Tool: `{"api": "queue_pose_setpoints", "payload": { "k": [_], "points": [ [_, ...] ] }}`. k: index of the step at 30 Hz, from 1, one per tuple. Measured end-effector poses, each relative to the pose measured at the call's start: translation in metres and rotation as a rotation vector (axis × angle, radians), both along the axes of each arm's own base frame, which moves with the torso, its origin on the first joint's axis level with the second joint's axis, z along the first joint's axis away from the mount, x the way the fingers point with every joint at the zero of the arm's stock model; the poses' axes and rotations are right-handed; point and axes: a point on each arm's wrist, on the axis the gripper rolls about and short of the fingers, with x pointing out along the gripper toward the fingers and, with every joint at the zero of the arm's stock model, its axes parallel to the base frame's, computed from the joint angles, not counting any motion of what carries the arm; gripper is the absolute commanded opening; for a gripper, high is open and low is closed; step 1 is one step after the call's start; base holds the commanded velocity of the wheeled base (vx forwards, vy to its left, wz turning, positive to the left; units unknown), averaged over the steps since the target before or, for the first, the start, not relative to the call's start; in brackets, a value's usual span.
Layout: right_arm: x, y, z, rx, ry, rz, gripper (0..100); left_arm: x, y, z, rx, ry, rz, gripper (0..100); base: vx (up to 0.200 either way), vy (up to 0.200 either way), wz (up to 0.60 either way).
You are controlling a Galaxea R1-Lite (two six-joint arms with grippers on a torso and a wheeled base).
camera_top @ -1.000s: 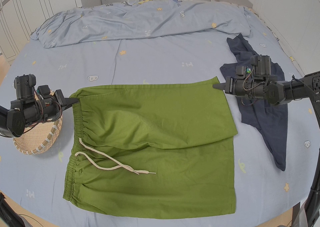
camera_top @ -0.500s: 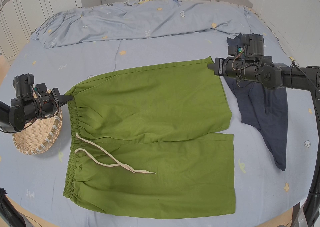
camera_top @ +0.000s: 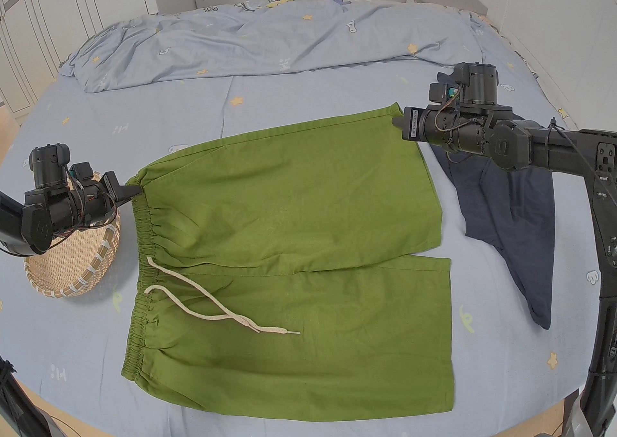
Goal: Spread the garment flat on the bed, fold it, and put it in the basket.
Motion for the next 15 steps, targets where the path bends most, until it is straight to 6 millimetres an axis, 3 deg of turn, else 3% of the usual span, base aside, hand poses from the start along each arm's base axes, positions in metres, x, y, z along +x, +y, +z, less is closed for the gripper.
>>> {"api": "queue_pose_setpoints", "payload": {
  "k": [15],
  "points": [
    [0.026, -0.012, -0.021, -0.019, -0.002, -0.068, 0, 0.005, 0.000, -0.005, 0.006, 0.004, 0.001, 0, 0.000, 0.000, 0.00]
  ]
}}
